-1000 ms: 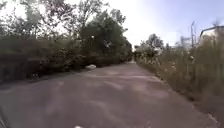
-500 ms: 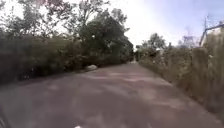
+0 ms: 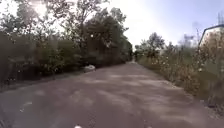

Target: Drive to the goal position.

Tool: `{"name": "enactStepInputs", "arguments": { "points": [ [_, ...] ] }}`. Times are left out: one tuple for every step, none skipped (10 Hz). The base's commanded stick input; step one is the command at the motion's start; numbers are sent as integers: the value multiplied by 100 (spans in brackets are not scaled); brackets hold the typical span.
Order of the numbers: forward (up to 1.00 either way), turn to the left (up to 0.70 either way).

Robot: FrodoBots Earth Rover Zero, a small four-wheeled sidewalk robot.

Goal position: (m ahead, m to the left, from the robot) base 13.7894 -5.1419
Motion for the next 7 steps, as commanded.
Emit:
{"name": "enactStepInputs", "arguments": {
  "points": [
    [100,-8],
    [100,-8],
    [100,-8],
    [100,-8],
    [100,-8],
    [100,-10],
    [100,-14]
  ]
}}
